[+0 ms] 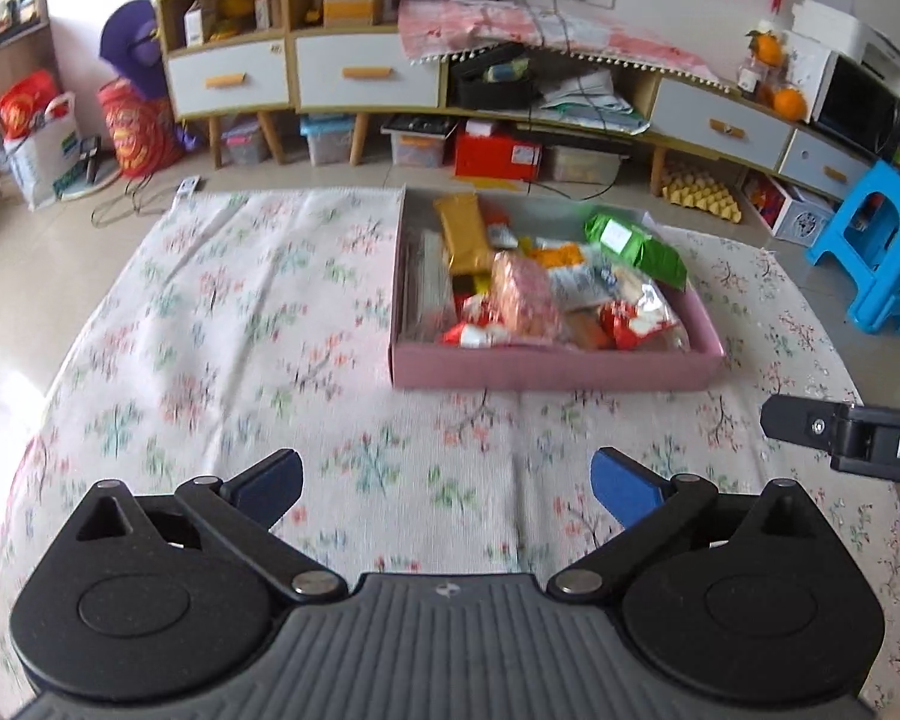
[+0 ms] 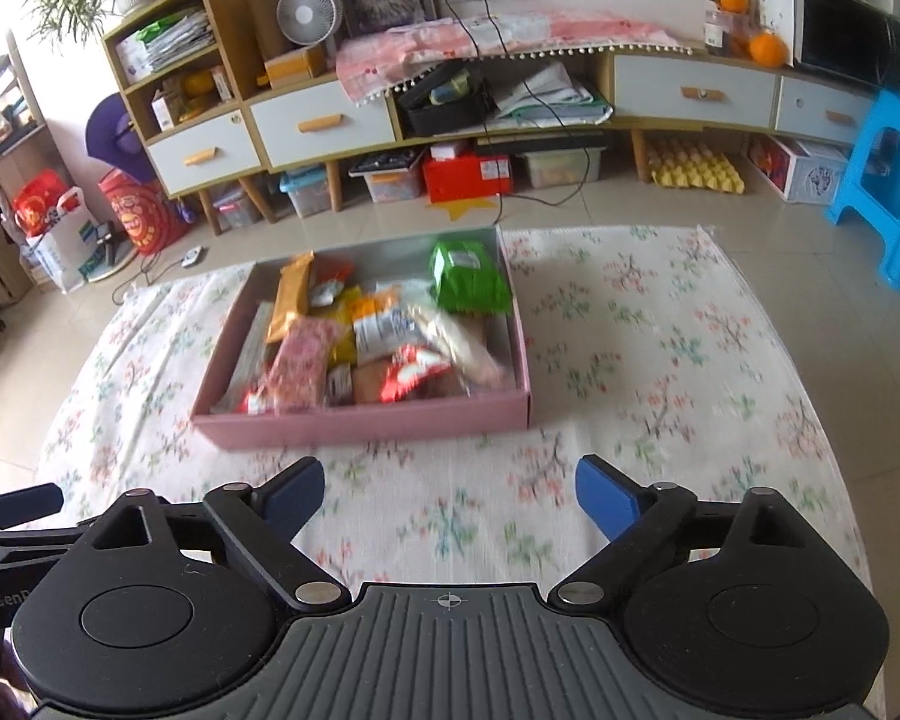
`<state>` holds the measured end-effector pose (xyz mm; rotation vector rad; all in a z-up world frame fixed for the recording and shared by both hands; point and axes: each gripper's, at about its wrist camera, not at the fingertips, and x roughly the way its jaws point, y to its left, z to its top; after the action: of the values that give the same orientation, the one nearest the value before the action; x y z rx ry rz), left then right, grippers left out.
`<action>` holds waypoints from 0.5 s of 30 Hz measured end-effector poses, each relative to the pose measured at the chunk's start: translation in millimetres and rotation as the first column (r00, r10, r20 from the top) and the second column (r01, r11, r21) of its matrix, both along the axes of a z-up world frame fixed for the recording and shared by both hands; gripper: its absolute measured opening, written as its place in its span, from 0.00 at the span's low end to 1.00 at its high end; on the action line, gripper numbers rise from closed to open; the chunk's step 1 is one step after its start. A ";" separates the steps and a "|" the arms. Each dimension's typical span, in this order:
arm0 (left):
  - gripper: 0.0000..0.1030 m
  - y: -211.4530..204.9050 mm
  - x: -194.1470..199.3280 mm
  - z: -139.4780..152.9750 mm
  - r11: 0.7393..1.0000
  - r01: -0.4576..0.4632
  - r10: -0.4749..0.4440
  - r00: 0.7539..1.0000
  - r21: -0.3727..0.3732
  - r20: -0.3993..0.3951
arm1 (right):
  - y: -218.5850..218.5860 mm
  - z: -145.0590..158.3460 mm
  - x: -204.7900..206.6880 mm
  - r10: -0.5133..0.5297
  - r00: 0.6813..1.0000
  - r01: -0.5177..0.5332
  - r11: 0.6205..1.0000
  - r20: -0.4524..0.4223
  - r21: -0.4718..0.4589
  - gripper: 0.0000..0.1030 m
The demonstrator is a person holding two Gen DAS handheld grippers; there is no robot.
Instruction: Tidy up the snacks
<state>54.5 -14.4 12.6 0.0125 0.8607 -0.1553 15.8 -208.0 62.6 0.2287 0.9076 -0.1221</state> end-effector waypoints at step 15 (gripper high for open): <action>1.00 -7.8 -16.6 -12.8 0.999 -0.001 0.001 1.000 0.036 -0.017 | 13.9 -13.2 -6.2 0.028 0.998 -0.029 0.999 -0.052 -0.022 0.91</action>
<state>37.8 -22.2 -0.2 0.0449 0.8800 -0.1391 9.6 -194.0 49.4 0.1927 0.9598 -0.1124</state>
